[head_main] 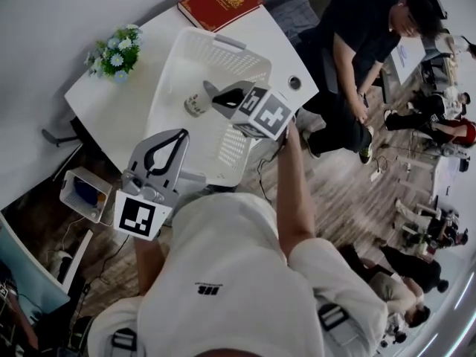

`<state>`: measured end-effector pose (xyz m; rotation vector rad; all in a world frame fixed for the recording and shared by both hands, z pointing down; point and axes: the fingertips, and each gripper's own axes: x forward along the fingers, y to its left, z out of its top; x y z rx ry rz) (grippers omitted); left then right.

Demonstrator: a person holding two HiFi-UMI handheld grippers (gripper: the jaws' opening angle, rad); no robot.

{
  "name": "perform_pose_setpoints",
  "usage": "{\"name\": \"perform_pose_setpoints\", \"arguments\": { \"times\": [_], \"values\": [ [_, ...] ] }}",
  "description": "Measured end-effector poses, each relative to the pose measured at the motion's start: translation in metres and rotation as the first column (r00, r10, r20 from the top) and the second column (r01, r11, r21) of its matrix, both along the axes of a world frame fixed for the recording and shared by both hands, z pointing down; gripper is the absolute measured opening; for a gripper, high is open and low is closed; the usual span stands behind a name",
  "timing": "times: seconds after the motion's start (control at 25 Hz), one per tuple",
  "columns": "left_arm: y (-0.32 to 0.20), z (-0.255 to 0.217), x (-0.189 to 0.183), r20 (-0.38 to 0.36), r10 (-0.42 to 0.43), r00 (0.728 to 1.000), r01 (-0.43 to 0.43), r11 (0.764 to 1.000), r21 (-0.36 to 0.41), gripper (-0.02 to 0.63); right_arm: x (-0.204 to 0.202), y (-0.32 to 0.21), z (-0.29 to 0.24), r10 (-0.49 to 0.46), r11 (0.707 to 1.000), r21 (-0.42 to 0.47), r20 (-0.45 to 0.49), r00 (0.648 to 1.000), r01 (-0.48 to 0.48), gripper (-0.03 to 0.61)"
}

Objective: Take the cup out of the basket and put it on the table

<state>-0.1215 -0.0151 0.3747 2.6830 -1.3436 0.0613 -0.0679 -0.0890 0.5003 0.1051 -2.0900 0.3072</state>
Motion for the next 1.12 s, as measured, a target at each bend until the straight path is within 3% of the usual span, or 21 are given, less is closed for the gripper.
{"name": "perform_pose_setpoints", "arguments": {
  "times": [0.72,1.12],
  "values": [
    [0.002,-0.005,0.018,0.016,0.045,0.999,-0.046,0.999,0.028,0.009,0.019,0.014,-0.052,0.057,0.995,0.068,0.154,0.986,-0.068,0.02],
    [-0.003,-0.011,0.035,0.031,0.084,0.996,-0.085,0.996,0.04,0.009,0.038,0.014,-0.08,0.102,0.989,0.079,0.257,0.961,-0.126,0.02]
  ]
}}
